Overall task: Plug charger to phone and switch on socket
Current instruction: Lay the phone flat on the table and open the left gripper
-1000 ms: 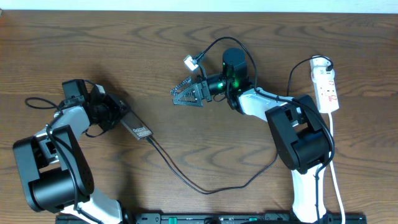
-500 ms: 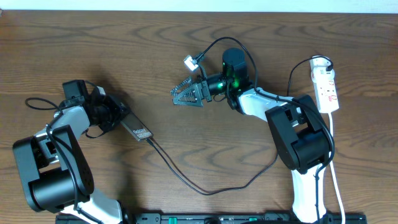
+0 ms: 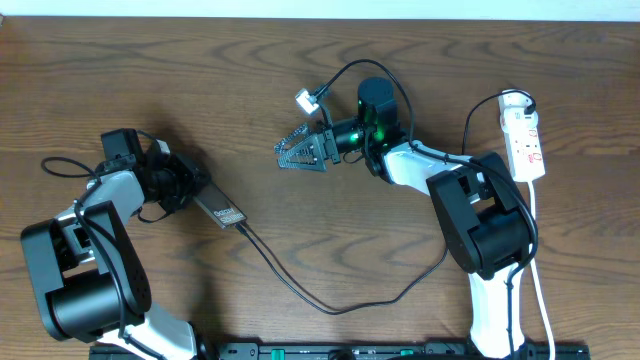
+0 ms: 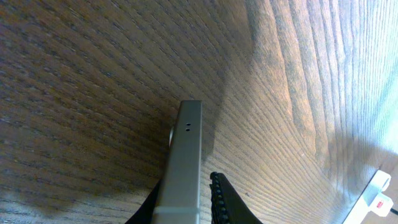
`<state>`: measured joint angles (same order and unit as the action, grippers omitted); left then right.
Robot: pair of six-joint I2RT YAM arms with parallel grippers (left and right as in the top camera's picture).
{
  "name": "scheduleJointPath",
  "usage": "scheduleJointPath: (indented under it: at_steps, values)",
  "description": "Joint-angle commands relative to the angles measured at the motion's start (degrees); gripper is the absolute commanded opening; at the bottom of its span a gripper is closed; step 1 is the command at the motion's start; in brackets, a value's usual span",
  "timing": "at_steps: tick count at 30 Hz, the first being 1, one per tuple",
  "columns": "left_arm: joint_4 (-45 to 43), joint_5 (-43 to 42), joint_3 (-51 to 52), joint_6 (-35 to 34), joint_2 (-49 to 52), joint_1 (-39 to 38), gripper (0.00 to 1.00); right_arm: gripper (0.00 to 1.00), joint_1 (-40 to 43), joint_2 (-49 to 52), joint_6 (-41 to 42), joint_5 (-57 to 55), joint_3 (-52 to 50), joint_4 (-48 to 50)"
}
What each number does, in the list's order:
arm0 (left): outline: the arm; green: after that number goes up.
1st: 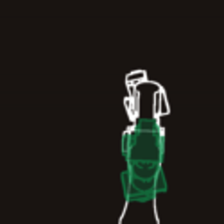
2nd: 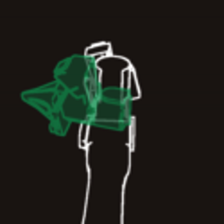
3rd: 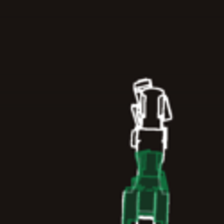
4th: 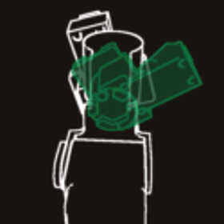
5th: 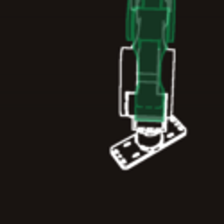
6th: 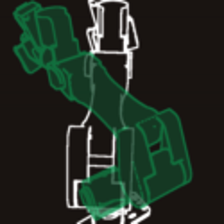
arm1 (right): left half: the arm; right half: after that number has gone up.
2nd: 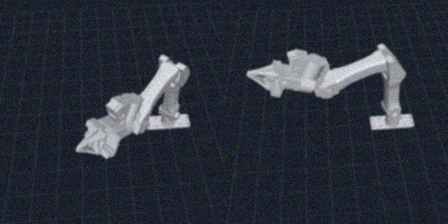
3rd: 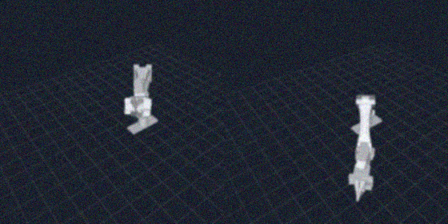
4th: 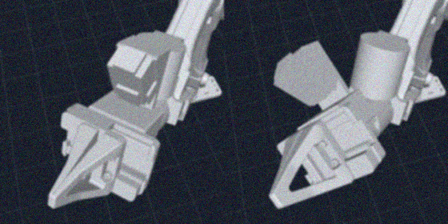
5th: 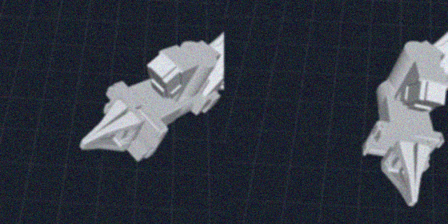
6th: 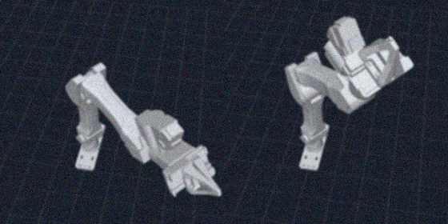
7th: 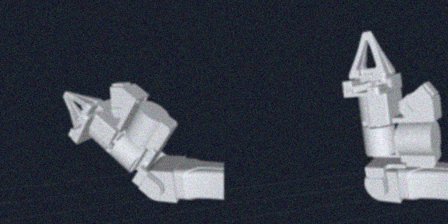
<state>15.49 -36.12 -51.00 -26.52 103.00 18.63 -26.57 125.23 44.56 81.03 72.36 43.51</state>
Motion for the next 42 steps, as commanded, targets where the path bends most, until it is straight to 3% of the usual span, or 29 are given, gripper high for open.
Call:
scheduleJointPath:
  at_steps: [1,3,17,29,31,42]
  values:
    - [0.4,-0.7,0.2,0.8,-0.2,-0.1,0.17,0.99,0.2,-0.4,-0.9,0.6,1.0,0.0]
    - [0.7,-0.7,0.2,0.8,-0.2,-0.1,0.24,0.99,0.2,-0.4,-0.9,0.6,1.0,0.0]
    - [1.7,-0.7,0.2,0.8,-0.2,-0.1,0.26,0.99,0.2,-0.4,-0.9,0.6,1.0,0.0]
    - [2.3,-0.6,0.2,0.8,-0.2,-0.1,0.31,0.99,0.2,-0.4,-0.9,0.6,1.0,0.0]
    - [2.4,-0.6,0.2,0.8,-0.2,-0.1,0.37,0.99,0.2,-0.4,-0.9,0.6,1.0,0.0]
    - [2.7,-0.6,0.2,1.0,-0.2,-0.1,0.39,0.99,0.2,-0.4,-0.9,0.6,1.0,0.0]
